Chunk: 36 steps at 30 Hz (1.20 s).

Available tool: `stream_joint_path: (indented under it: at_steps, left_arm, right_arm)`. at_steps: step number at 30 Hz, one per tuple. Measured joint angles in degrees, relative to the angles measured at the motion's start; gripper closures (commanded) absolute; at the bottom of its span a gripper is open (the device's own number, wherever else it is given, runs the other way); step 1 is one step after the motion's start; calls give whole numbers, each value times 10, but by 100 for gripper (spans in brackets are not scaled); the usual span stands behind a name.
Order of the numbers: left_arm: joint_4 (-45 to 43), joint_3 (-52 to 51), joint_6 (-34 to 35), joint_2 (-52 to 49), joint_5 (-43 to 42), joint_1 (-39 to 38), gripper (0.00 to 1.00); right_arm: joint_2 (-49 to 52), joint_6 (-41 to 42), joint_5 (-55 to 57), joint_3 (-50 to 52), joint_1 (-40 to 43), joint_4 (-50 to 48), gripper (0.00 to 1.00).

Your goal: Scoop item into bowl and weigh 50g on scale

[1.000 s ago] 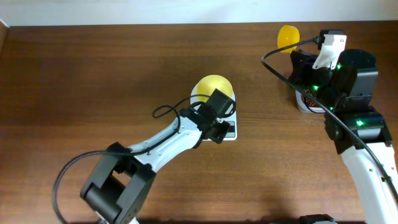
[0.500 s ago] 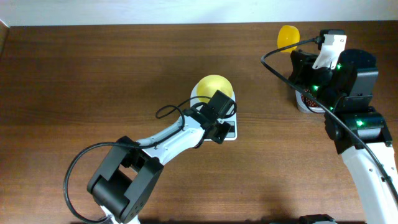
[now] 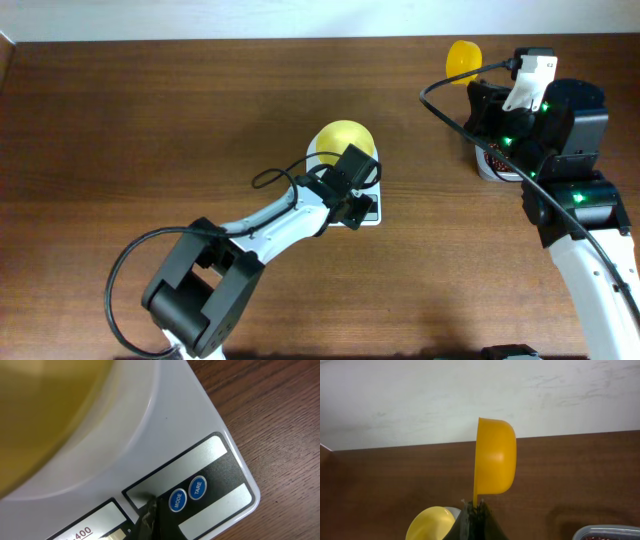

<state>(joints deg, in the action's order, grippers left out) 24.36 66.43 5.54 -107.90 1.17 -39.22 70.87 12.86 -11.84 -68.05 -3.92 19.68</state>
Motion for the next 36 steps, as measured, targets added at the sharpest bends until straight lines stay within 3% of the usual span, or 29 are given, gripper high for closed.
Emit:
stream_joint_path:
  at_steps: [23,27,31,36]
  left_arm:
    - [32,9,0,0,0,0,100]
    - [80,23,0,89,0,0,100]
    - [70,33,0,212,1,16,100]
    - [38,40,-2,311,99,110,100]
  right_arm:
    - [0,0,0,0,0,7,96]
    - [0,0,0,0,0,-9,96]
    - [0,0,0,0,0,-24,96]
    - [2,0,0,0,0,-69,96]
